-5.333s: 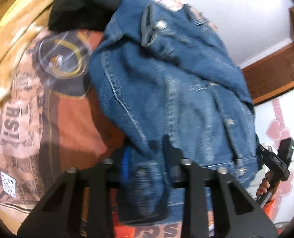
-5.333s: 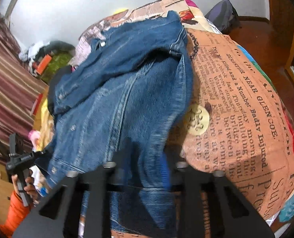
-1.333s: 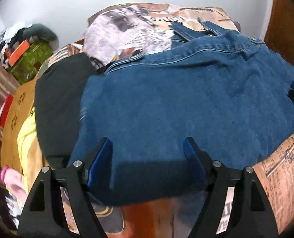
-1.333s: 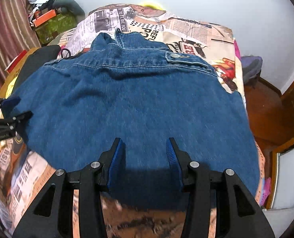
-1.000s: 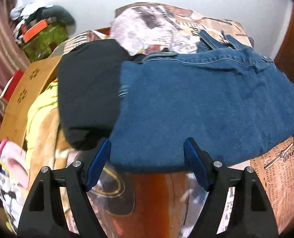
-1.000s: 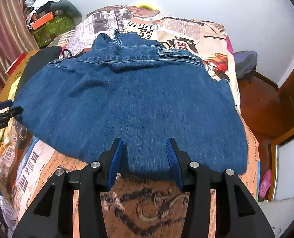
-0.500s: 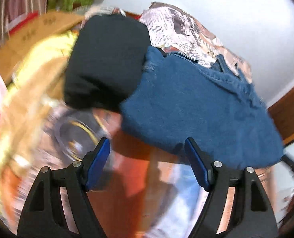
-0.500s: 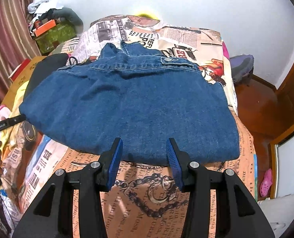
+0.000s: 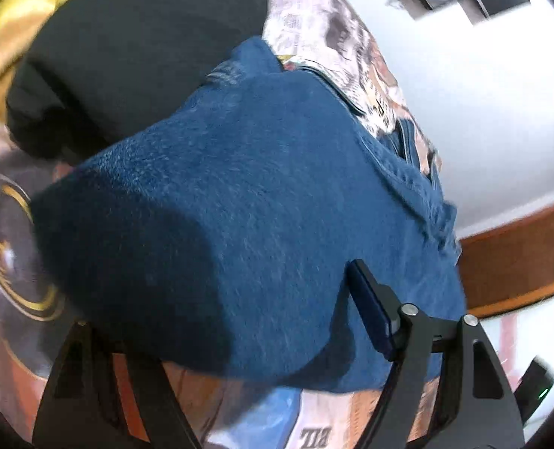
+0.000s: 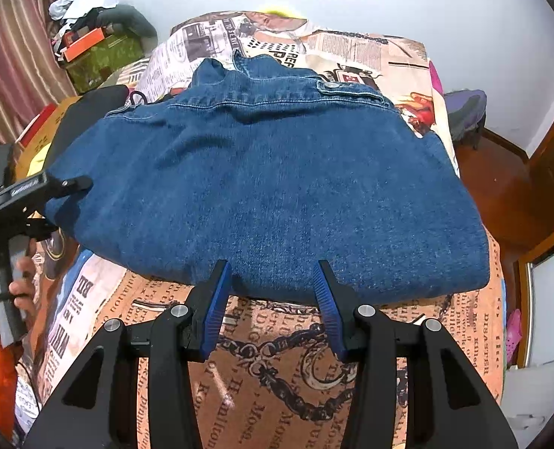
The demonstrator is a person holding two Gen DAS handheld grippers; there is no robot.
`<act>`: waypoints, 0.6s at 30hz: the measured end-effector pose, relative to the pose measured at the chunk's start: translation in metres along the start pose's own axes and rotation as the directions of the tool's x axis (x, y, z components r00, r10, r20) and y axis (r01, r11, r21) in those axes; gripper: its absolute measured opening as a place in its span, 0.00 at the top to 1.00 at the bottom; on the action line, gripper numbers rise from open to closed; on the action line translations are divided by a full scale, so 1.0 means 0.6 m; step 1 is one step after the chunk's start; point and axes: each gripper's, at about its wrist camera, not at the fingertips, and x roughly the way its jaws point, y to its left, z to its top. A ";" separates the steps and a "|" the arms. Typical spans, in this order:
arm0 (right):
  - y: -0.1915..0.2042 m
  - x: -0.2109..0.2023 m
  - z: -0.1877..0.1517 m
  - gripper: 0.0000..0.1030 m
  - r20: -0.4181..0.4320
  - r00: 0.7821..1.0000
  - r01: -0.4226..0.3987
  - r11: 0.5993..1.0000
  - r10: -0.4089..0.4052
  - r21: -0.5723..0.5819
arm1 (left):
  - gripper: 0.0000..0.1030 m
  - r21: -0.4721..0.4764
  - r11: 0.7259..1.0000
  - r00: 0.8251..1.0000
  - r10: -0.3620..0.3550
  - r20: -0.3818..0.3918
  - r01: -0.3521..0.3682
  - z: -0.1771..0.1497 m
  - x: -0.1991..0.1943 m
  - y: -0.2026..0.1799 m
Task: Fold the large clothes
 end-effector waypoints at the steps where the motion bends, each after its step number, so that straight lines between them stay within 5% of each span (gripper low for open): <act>1: 0.000 -0.001 -0.001 0.59 0.001 1.000 0.000 1.000 0.000 0.001 | 0.34 -0.029 1.000 1.000 -0.012 -0.001 0.012 0.003 0.003 0.004; 11: -0.003 -0.017 0.003 0.59 0.014 1.000 0.005 1.000 -0.005 0.001 | 0.78 0.141 0.987 0.985 0.060 0.160 -0.083 -0.010 -0.073 -0.089; 18: 0.012 -0.044 0.026 0.59 0.050 0.999 -0.002 1.000 0.003 -0.017 | 0.82 0.351 0.932 0.976 0.007 0.216 -0.085 -0.006 -0.132 -0.198</act>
